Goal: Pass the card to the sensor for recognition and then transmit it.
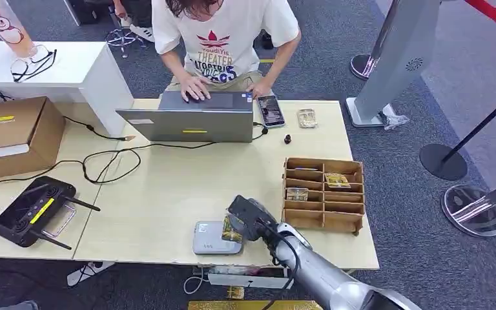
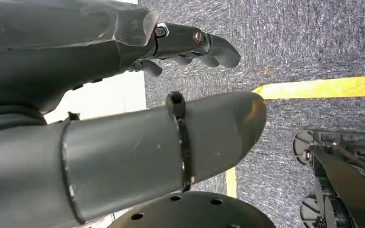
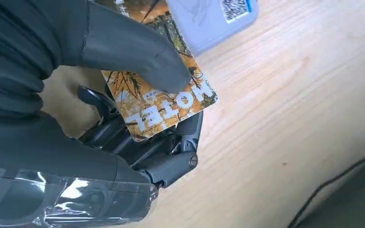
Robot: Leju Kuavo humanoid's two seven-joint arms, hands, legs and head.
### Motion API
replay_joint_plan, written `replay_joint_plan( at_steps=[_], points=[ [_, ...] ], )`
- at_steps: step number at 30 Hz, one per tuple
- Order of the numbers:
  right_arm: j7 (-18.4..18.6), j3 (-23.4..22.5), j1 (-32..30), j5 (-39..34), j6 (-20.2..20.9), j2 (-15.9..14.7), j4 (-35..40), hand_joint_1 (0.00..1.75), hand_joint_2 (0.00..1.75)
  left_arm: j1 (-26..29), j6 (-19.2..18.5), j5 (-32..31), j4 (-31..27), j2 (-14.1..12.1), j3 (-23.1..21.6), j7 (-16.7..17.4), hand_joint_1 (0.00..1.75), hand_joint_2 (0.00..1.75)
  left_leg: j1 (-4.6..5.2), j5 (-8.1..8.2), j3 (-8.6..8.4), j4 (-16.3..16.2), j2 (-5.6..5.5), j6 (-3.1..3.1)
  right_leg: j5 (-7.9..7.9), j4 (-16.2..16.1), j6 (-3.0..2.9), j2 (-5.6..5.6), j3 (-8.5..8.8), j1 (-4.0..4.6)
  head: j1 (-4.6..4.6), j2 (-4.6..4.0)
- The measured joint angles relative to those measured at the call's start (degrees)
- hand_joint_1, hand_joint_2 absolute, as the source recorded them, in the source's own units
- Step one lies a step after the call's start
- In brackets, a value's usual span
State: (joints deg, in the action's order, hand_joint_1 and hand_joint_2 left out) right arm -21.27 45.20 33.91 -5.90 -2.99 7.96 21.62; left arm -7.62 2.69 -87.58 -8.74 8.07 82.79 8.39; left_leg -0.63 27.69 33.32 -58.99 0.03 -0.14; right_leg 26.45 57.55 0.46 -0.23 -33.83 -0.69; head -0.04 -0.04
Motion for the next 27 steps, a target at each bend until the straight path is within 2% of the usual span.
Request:
replay_joint_plan(
  at_steps=[6, 27],
  points=[
    [0.3, 0.2, -0.5, 2.2, 0.3, 0.0, -0.3, 1.75, 1.75, -0.3, 0.2, -0.2, 0.0, 0.1, -0.5, 0.0, 0.00, 0.00, 0.00, 0.00, -0.03, 0.0, 0.01, 0.00, 0.00, 0.0, 0.00, 0.01, 0.01, 0.00, 0.00, 0.00],
    [-0.2, 3.7, -2.1, 9.7, -4.0, 1.0, 3.1, 1.75, 1.75, -0.6, 0.5, 0.4, 0.0, 0.3, -1.3, 0.7, 0.00, 0.00, -0.01, 0.00, -0.10, 0.0, 0.03, 0.00, 0.00, 0.0, 0.00, 0.03, 0.10, 0.00, 0.00, 0.00]
  ],
)
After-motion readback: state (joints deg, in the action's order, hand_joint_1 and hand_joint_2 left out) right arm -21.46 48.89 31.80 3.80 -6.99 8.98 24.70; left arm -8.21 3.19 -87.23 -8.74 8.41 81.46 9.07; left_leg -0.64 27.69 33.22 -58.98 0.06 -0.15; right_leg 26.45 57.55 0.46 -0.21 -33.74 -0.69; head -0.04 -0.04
